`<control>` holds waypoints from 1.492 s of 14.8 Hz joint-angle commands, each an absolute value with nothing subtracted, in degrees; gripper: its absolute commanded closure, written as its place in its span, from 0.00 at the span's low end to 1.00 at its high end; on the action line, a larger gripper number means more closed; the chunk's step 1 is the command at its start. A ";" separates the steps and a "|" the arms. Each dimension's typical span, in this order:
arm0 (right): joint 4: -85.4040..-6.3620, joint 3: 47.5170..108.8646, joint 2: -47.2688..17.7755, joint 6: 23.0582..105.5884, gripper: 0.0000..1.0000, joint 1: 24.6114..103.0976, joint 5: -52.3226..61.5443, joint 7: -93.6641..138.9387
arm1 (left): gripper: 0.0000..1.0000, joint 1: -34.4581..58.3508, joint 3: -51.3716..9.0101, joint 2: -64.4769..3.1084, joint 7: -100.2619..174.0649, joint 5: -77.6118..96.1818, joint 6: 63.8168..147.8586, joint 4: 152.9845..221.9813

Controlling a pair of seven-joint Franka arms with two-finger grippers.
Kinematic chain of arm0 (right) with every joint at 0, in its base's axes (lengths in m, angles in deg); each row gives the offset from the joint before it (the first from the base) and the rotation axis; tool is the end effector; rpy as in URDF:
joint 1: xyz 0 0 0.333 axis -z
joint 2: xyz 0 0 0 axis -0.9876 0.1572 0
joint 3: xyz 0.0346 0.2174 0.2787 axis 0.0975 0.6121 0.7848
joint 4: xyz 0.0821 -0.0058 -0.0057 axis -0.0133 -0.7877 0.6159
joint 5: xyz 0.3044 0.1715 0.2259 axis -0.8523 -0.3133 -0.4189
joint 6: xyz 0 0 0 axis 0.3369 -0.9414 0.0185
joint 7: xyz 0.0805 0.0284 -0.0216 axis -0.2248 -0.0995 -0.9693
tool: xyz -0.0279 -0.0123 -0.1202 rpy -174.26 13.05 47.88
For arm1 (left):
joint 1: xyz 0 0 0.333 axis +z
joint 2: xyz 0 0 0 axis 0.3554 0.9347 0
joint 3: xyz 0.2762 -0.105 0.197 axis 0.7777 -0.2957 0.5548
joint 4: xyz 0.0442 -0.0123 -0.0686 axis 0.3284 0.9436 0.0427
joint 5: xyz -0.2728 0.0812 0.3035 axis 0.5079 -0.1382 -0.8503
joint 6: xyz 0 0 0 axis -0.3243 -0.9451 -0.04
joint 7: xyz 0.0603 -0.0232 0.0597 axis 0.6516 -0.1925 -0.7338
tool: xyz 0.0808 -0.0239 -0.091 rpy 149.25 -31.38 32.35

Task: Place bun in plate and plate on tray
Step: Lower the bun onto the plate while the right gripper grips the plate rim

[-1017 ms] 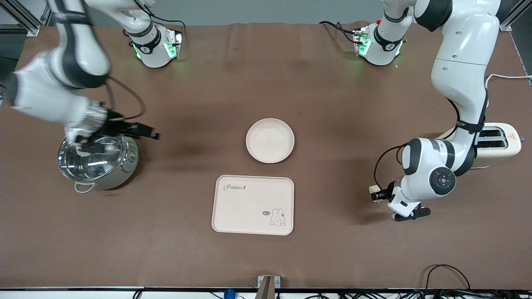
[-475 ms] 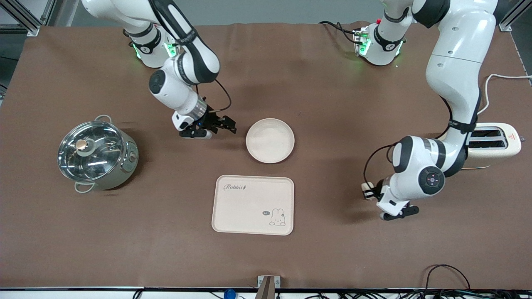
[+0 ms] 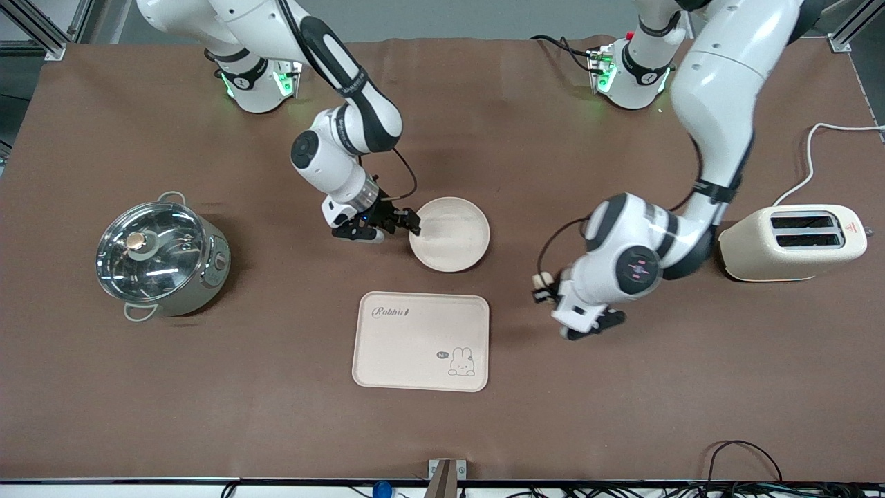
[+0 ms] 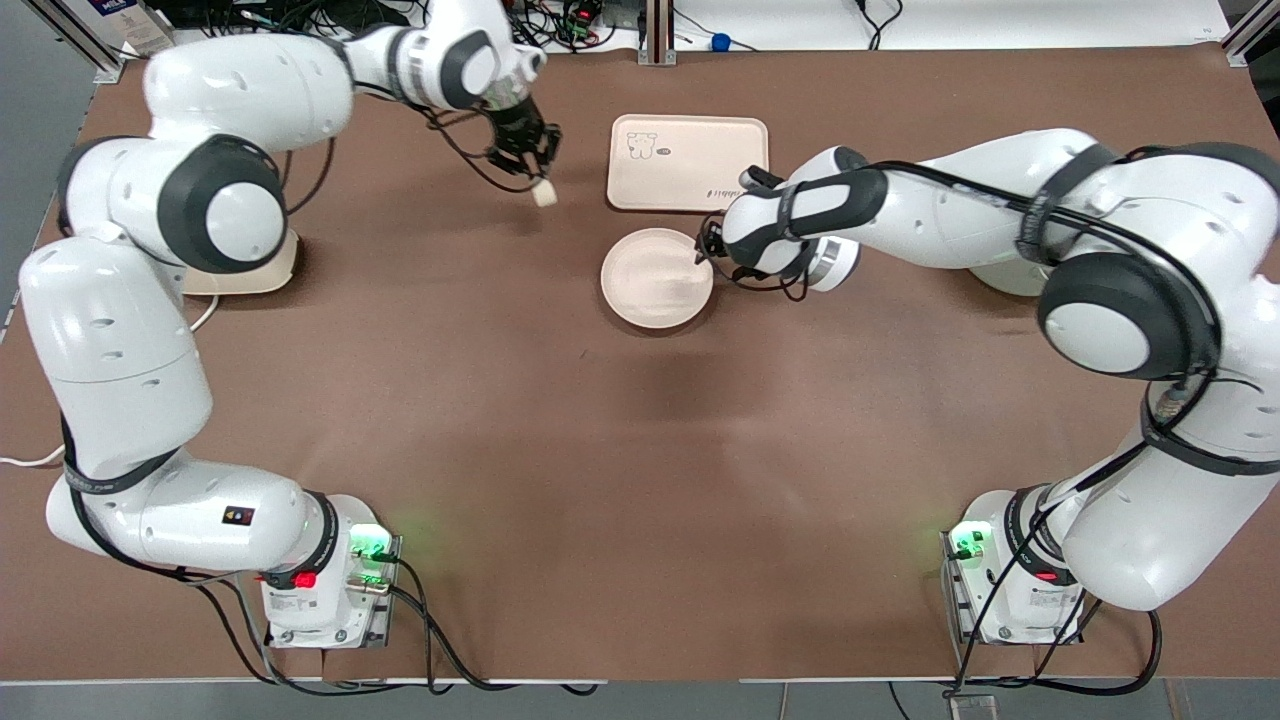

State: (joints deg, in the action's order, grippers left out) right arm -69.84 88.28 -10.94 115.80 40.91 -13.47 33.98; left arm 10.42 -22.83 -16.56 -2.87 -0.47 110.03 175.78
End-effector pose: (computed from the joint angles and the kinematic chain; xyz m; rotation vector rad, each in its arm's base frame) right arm 0.4671 0.3954 0.1918 -2.6735 0.3457 -0.0850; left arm 0.6587 -0.3375 0.2606 2.9658 0.5051 -0.2850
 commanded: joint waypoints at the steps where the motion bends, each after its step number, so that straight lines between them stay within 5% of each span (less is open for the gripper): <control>1: -66.57 87.42 -6.75 118.07 0.33 38.94 -14.62 33.56 | 0.83 4.93 -22.37 -17.20 -11.03 -1.46 109.44 176.10; 3: -66.65 87.33 -6.75 117.98 0.47 39.38 -14.27 31.46 | 0.82 1.33 -22.37 -16.84 -15.51 -1.38 109.52 176.01; 6: -66.66 87.33 -6.75 117.89 0.94 39.47 -14.27 30.83 | 0.80 -1.49 -22.37 -16.32 -19.48 -1.03 110.14 176.01; 7: -66.66 87.33 -6.83 117.89 0.98 39.64 -14.27 30.83 | 0.78 -3.24 -22.37 -15.88 -21.14 -1.03 110.23 176.01; 12: -67.01 87.33 -7.54 117.98 0.99 39.21 -14.27 30.75 | 0.61 -5.37 -22.28 -13.95 -23.88 -1.29 112.77 176.45; 15: -67.18 87.33 -8.15 117.98 0.99 39.20 -14.27 30.57 | 0.21 -6.34 -22.10 -13.68 -25.47 -1.29 112.95 176.19; 18: -67.97 87.33 -10.16 117.54 0.99 39.47 -14.27 30.39 | 0.00 -5.99 -21.93 -14.29 -25.20 -1.46 112.95 176.01; 22: -67.28 87.16 -12.46 116.05 0.99 41.13 -14.35 30.48 | 0.00 -3.45 -20.61 -19.37 -24.94 -3.65 108.57 173.73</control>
State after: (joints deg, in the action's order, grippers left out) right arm -66.49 87.20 -9.68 117.57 39.79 -13.46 31.35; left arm -4.91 -21.49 -14.96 -24.31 -1.20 112.18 174.21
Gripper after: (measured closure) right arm 0.943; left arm 0.000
